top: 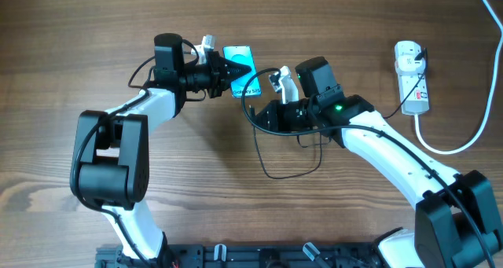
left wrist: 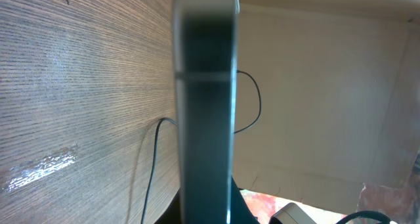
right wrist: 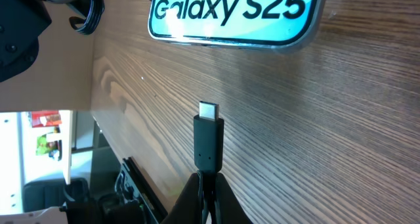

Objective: Plug charger to phone and switch on socket

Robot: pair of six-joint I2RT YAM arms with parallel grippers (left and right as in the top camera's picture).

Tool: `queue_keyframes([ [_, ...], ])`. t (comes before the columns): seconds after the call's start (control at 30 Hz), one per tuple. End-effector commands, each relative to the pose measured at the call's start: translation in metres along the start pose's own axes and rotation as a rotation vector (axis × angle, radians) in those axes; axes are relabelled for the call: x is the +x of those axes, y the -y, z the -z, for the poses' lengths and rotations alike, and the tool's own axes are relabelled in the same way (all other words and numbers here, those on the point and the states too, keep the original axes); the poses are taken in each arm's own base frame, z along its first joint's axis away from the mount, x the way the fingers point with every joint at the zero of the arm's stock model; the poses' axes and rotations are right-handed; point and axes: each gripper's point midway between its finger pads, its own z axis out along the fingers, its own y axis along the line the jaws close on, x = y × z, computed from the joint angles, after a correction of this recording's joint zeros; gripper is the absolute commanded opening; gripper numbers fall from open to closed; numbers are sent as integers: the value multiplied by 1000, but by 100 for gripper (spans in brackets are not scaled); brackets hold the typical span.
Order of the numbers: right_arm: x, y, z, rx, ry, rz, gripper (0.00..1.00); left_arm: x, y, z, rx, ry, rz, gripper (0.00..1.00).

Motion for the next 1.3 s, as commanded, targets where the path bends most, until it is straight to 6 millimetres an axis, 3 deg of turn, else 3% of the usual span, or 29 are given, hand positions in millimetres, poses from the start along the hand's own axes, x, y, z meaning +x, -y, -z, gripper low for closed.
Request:
queue_keyframes([
  [0.0, -5, -4, 7, 4, 31, 0, 5, -3, 7, -1, 11, -1, -52, 4],
  [0.4, -1, -3, 7, 9, 20, -17, 5, 9, 9, -13, 12, -39, -101, 4],
  [1.27, -5, 1, 8, 39, 34, 8, 5, 13, 9, -13, 18, -62, -98, 4],
])
